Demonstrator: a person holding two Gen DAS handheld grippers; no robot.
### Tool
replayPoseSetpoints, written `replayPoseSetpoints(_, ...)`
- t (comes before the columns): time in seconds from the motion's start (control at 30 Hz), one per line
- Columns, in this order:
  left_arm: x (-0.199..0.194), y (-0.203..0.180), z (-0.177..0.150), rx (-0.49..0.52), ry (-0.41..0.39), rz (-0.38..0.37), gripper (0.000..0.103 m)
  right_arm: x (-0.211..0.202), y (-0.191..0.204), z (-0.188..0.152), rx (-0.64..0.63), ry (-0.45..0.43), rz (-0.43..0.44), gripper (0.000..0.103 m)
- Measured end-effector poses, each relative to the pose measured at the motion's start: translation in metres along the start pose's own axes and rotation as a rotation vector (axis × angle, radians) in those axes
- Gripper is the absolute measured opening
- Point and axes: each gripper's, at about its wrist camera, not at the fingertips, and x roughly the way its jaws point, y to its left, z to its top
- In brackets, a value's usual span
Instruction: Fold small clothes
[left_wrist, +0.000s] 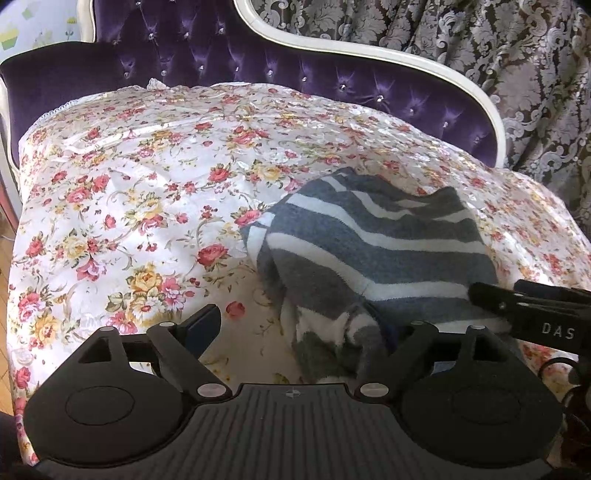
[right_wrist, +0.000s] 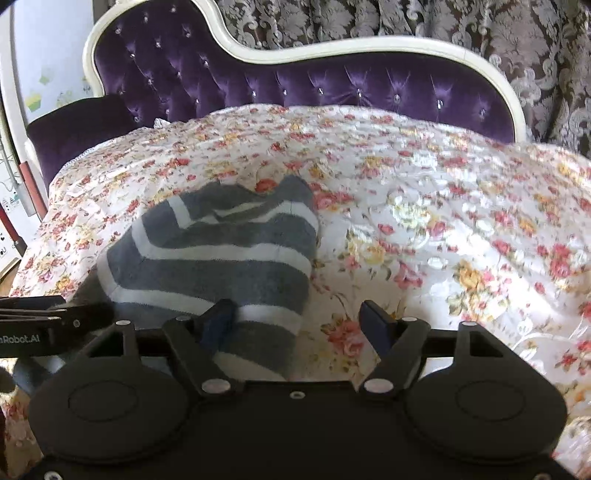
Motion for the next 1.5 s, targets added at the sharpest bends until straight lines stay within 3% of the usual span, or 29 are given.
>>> replayPoseSetpoints(0.07,-0.008,-0.001,0.000,0.001,-0.007,-0.009,0.085,-0.013,0.000,0.001,0.009,-0.022,0.005,0.080)
replayPoseSetpoints(0.2,-0.023,-0.002,-0.003,-0.010,0.025,-0.063,0.085,-0.040,0.000,-0.001,0.036,-0.066,0.042,0.102)
replayPoseSetpoints(0.3,-0.034,-0.003,-0.009,-0.025,0.050,-0.111,0.086,-0.058,0.000,-0.004,0.062,-0.076,0.076,0.102)
replayPoseSetpoints(0.5,-0.070,-0.014,-0.022,0.015,-0.012,-0.055,0.088,-0.085,-0.004,-0.017,0.106,-0.078,0.075,0.102)
replayPoseSetpoints(0.6,-0.087,-0.019,-0.026,0.026,-0.030,-0.035,0.098,-0.096,-0.003,-0.022,0.114,-0.070,0.069,0.102)
replayPoseSetpoints(0.7,-0.103,-0.026,-0.027,0.039,-0.032,-0.020,0.098,-0.107,-0.003,-0.028,0.115,-0.064,0.100,0.102)
replayPoseSetpoints(0.8,-0.120,-0.040,-0.026,0.084,-0.049,0.062,0.098,-0.117,0.000,-0.032,0.097,-0.055,0.122,0.102)
replayPoseSetpoints(1.03,-0.141,-0.060,-0.030,0.153,-0.103,0.234,0.098,-0.135,0.012,-0.041,0.042,-0.044,0.084,0.102)
replayPoseSetpoints(1.23,-0.135,-0.053,-0.031,0.104,-0.027,0.162,0.098,-0.146,0.014,-0.045,0.078,-0.076,0.030,0.102)
replayPoseSetpoints(1.33,-0.131,-0.053,-0.034,0.091,-0.007,0.162,0.098,-0.146,0.017,-0.045,0.066,-0.079,-0.006,0.102)
replayPoseSetpoints(1.5,-0.125,-0.052,-0.038,0.085,0.018,0.170,0.098,-0.141,0.014,-0.046,0.084,-0.050,0.026,0.102)
